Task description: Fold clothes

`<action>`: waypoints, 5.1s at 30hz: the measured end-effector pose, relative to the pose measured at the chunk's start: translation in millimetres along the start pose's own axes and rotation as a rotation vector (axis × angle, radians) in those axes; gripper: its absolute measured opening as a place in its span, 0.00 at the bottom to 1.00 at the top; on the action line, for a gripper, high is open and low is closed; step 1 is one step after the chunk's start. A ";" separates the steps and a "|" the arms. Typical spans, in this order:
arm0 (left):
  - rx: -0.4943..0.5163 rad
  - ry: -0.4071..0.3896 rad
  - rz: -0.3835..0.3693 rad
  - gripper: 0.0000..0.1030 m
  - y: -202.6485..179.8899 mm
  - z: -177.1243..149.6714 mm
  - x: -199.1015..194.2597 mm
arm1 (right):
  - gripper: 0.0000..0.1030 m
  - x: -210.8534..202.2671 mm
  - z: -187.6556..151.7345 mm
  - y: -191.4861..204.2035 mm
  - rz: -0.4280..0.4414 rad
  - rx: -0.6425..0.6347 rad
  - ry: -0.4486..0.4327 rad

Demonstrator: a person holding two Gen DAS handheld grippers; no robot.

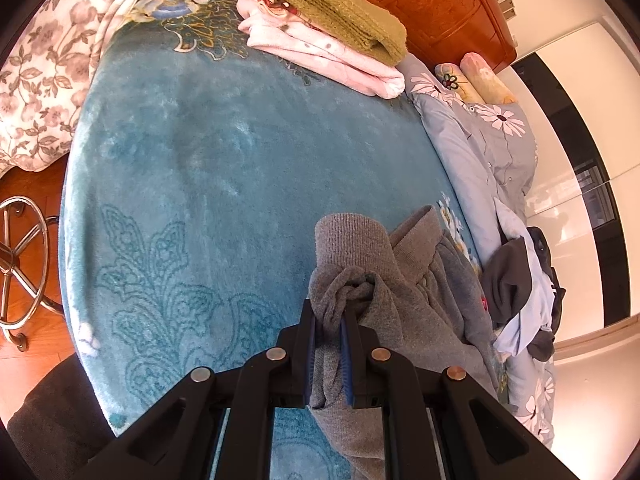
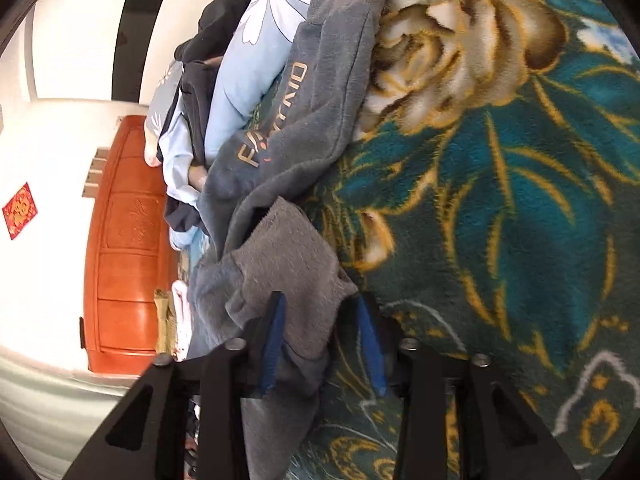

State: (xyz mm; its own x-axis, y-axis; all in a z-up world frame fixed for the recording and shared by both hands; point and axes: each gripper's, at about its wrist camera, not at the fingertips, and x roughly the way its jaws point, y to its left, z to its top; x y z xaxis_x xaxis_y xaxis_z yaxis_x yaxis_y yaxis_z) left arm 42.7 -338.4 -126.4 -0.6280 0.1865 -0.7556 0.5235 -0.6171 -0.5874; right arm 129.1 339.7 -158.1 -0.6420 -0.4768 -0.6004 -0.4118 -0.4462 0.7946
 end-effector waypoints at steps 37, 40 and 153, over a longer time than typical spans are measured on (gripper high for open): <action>-0.059 0.096 -0.035 0.08 27.1 -7.5 -5.3 | 0.05 -174.4 15.5 -61.8 -0.188 -0.010 -0.305; -0.101 0.049 -0.056 0.05 35.2 -1.0 -14.8 | 0.05 -174.4 12.8 -82.6 -0.195 0.046 -0.299; 0.509 0.196 -0.343 0.04 -174.0 101.8 161.4 | 0.31 47.0 144.8 68.8 -0.328 -0.291 -0.189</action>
State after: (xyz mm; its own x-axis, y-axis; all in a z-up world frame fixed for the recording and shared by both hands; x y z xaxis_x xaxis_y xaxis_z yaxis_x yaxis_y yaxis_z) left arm -208.3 -278.7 -116.6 -0.5689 0.5445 -0.6164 -0.0572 -0.7738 -0.6308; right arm -23.1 396.3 -118.7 -0.6259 -0.1415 -0.7669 -0.4316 -0.7562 0.4918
